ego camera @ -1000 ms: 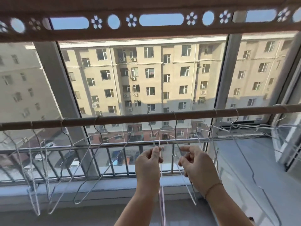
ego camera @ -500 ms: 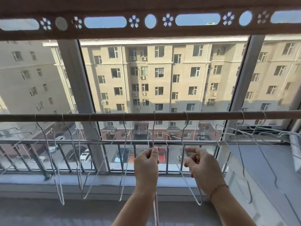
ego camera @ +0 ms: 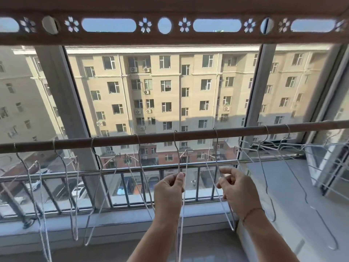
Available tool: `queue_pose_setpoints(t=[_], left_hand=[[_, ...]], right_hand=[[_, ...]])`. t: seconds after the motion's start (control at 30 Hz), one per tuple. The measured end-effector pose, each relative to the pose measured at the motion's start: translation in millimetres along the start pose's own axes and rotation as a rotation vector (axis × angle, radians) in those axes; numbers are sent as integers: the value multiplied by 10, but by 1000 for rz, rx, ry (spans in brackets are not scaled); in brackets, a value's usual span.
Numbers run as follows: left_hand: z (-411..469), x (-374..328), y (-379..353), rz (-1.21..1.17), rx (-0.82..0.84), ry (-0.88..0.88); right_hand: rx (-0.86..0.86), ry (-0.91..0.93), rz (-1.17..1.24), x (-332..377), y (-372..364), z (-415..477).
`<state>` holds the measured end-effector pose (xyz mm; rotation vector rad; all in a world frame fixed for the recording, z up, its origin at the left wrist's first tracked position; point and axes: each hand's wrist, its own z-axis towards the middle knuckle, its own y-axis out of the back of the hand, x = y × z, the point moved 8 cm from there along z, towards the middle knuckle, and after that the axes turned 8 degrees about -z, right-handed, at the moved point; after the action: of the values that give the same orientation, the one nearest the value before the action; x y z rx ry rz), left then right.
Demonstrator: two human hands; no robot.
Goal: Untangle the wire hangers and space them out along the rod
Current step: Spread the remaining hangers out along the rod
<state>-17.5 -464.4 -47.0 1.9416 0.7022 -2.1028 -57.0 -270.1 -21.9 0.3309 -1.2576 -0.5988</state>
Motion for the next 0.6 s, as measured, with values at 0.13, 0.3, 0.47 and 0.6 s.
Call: queue_pose_setpoints(t=[0.13,0.3,0.47,0.6], left_hand=[[-12,30,-82,14,12,-4],[-26,99,-123,0,29,-7],[-1,-52,-16,220,-95,-190],[-292,-488,-228,287,-151,-447]], right_hand=[[-7,-13,-11,-46,58,-18],[-19,-29,-14,-111,146,-32],[-49,-34,0,-192,319,-88],[-151,29,-31,-227,691,-92]])
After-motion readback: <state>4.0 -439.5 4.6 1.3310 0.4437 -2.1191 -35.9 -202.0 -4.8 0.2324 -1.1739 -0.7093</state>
